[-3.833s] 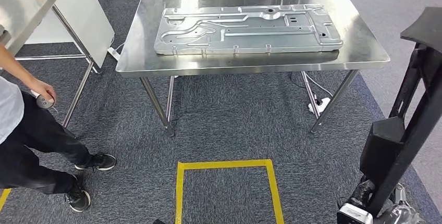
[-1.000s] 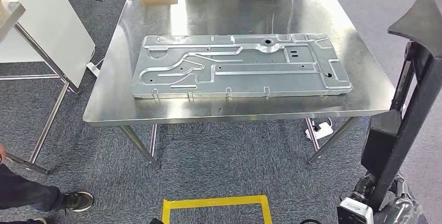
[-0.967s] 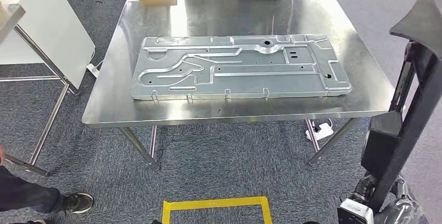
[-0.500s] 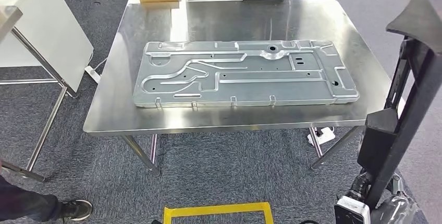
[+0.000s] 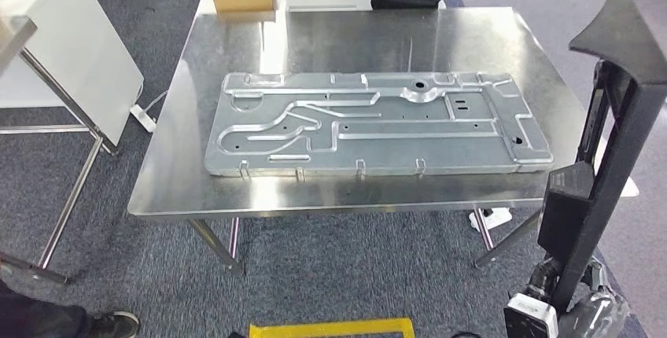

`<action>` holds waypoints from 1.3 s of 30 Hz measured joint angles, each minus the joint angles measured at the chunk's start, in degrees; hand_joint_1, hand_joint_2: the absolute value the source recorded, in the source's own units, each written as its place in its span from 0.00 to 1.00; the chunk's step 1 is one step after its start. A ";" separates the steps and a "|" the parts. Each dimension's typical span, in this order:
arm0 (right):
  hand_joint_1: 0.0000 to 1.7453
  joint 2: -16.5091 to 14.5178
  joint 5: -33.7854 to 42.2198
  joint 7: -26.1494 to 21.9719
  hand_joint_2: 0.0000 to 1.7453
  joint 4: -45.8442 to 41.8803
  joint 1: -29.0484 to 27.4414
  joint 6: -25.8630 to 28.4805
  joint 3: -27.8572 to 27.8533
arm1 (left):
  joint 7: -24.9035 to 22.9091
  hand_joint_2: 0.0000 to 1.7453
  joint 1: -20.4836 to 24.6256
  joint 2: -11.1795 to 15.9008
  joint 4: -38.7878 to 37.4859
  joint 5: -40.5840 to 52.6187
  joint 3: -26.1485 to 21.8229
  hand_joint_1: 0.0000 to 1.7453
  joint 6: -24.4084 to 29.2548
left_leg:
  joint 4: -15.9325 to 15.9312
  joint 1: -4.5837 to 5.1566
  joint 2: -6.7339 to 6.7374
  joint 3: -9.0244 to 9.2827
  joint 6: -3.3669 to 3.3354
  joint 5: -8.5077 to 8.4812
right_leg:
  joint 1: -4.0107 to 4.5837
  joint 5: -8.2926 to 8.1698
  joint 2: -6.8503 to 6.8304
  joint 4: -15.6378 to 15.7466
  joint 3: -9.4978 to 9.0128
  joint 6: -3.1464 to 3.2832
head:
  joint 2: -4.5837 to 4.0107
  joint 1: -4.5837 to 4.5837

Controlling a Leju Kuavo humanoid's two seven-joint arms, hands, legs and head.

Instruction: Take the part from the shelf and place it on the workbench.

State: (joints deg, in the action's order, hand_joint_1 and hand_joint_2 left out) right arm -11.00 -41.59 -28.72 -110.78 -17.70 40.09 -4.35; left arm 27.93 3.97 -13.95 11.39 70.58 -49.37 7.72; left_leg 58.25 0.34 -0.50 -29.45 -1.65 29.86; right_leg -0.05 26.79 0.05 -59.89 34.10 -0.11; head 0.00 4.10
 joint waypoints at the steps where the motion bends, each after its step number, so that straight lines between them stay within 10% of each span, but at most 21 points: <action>1: 1.00 0.01 0.00 0.01 1.00 0.01 0.01 0.00 0.00 | -0.01 1.00 0.01 0.01 0.00 0.00 0.01 0.00 0.00 | -0.03 -0.01 0.00 0.00 0.03 0.02 | 0.01 0.02 0.01 -0.02 0.00 0.03 | 0.00 0.01; 5: 1.00 0.15 0.01 0.09 1.00 0.03 0.20 0.00 0.01 | -0.09 1.00 0.21 0.01 0.02 0.02 0.08 0.00 0.02 | 2.21 -0.01 0.11 -0.78 0.64 1.44 | -0.47 0.17 0.02 0.84 -0.73 0.45 | 0.01 -0.05; 9: 1.00 0.21 -0.22 0.18 1.00 0.19 0.63 0.01 0.02 | -0.14 1.00 0.09 0.07 0.02 0.11 0.20 0.00 0.07 | 16.83 -0.79 0.18 -9.45 2.03 6.15 | -0.98 1.09 -0.21 1.76 -2.56 1.07 | 0.00 -0.26; 14: 1.00 0.54 -0.77 0.44 1.00 0.49 0.96 0.00 0.03 | -0.13 1.00 0.13 0.26 0.01 0.32 0.45 0.00 0.01 | 3.43 -1.16 0.19 -5.35 2.31 -3.50 | -1.34 3.30 0.02 0.99 -4.37 -0.42 | 0.00 -0.26; 19: 1.00 1.31 -1.64 0.95 1.00 0.55 2.09 0.00 0.25 | -0.26 1.00 0.26 0.35 0.00 0.48 0.80 0.00 0.05 | 1.28 -0.80 0.07 -4.08 0.41 -3.02 | -1.38 4.13 0.00 0.85 -4.77 -1.97 | 0.00 -0.19; 24: 1.00 2.38 -2.11 2.02 1.00 0.70 3.15 0.00 0.65 | -1.42 1.00 0.45 0.27 0.00 0.54 0.91 0.00 0.38 | 1.02 -0.37 -0.01 -3.39 -0.07 -2.66 | -1.16 3.31 0.02 1.03 -5.27 1.29 | 0.00 -0.11; 27: 1.00 3.16 -2.57 2.81 1.00 0.89 3.75 0.00 0.97 | -2.16 1.00 0.51 0.26 0.00 0.89 0.95 0.00 0.78 | 1.03 -0.24 0.05 -3.48 -0.25 -2.55 | -1.21 3.44 -0.01 1.64 -5.47 1.41 | 0.00 -0.11; 33: 1.00 4.48 -3.46 3.83 1.00 1.16 4.97 0.00 1.01 | -3.15 1.00 0.61 0.20 0.00 1.77 1.12 0.00 1.71 | 1.04 -0.15 0.11 -3.51 -0.41 -2.47 | -1.26 3.68 -0.07 2.37 -5.76 0.61 | 0.00 -0.11; 39: 1.00 5.78 -4.93 4.72 1.00 1.62 6.69 0.00 1.03 | -3.20 1.00 0.83 0.20 0.00 2.23 1.47 0.00 1.73 | 1.06 -0.16 0.14 -3.36 -0.41 -2.48 | -1.37 3.69 -0.11 2.55 -5.93 -1.54 | 0.00 -0.13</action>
State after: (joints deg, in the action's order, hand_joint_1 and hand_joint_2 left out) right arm -5.22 -46.52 -24.01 -109.16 -11.01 40.09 -3.32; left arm 24.74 4.80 -13.75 11.39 72.81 -47.90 9.44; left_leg 59.31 0.18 -0.36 -32.81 -2.06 27.39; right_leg -1.42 30.48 -0.06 -57.34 28.18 -1.65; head 0.00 3.98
